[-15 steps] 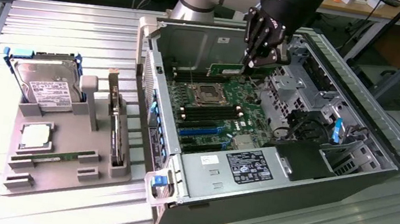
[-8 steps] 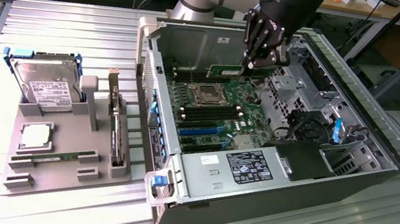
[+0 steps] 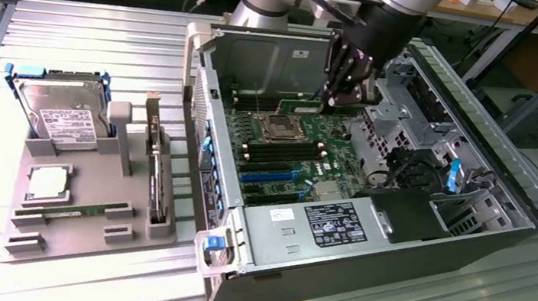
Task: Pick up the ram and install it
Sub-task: 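Insert the ram into the slot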
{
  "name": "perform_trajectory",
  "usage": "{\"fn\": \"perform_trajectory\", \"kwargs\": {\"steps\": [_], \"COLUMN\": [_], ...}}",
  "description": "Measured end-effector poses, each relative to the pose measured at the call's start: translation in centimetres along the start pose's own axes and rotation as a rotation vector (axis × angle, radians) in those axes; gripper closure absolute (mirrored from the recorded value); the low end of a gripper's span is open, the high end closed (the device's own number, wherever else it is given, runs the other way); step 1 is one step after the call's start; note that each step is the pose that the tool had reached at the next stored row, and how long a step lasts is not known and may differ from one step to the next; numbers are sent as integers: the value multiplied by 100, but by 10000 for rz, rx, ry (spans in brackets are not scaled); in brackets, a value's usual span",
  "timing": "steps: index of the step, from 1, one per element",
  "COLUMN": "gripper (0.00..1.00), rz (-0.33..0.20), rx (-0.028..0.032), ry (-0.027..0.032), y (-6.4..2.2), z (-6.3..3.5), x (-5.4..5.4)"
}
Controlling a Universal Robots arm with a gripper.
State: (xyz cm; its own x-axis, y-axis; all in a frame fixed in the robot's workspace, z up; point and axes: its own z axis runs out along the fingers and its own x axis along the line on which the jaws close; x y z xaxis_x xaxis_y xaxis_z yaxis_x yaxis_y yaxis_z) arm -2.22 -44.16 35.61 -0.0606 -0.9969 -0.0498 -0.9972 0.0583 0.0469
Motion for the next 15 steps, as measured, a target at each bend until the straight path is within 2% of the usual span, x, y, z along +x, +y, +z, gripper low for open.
{"fn": "perform_trajectory", "kwargs": {"steps": [2, 5, 12, 15], "gripper": [85, 85, 85, 85], "rz": [213, 223, 225, 153], "rx": [11, 12, 11, 8], "ry": [-9, -10, -10, -6], "y": [-6, -9, -10, -13], "z": [68, 129, 348, 431], "x": [3, -1, -131, -145]}}
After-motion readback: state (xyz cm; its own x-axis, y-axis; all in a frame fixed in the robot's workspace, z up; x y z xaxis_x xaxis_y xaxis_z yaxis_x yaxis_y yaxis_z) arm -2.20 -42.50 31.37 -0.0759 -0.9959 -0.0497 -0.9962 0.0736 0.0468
